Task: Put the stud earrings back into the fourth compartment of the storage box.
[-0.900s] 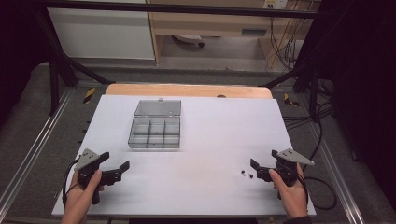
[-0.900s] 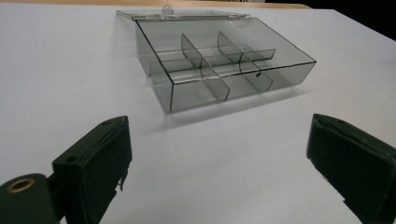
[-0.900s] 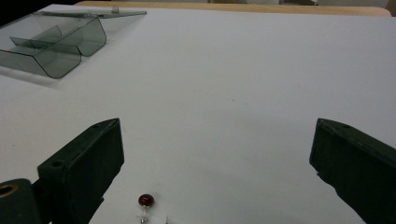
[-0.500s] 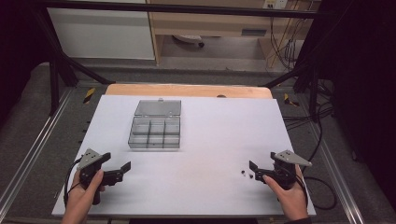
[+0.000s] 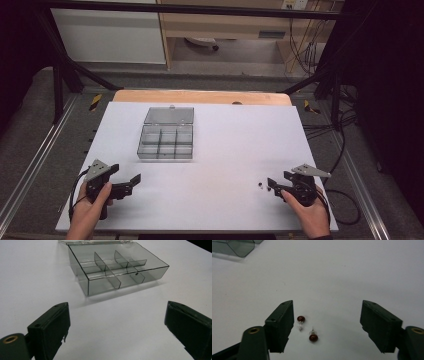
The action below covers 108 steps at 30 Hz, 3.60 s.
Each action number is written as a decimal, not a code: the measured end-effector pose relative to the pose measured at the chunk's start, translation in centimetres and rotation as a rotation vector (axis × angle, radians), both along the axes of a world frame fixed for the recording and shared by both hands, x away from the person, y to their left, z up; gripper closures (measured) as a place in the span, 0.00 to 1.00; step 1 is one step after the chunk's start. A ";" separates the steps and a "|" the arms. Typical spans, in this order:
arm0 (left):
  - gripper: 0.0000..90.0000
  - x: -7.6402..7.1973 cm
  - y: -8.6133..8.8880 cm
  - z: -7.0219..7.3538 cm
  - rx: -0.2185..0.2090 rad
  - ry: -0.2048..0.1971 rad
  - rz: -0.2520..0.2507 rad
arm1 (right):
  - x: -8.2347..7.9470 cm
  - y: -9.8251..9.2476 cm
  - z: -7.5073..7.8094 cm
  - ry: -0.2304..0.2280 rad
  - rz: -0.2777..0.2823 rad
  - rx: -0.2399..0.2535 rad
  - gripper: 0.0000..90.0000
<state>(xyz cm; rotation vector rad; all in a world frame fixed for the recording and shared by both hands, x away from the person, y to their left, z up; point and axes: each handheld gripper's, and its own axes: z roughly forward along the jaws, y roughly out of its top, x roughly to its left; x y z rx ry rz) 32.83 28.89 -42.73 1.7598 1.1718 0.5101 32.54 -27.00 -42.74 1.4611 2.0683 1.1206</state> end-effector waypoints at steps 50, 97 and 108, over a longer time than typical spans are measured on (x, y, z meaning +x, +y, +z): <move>0.08 0.1 -0.1 -0.5 0.072 0.033 -0.003 | 3.9 7.8 0.8 -0.030 0.241 0.071 0.89; 0.08 0.2 -0.4 -0.8 0.092 0.052 -0.032 | 9.7 22.4 4.2 -0.051 0.401 0.266 0.89; 0.08 0.4 -0.6 -0.9 0.097 0.057 -0.039 | 10.4 23.5 5.2 -0.080 0.390 0.285 0.89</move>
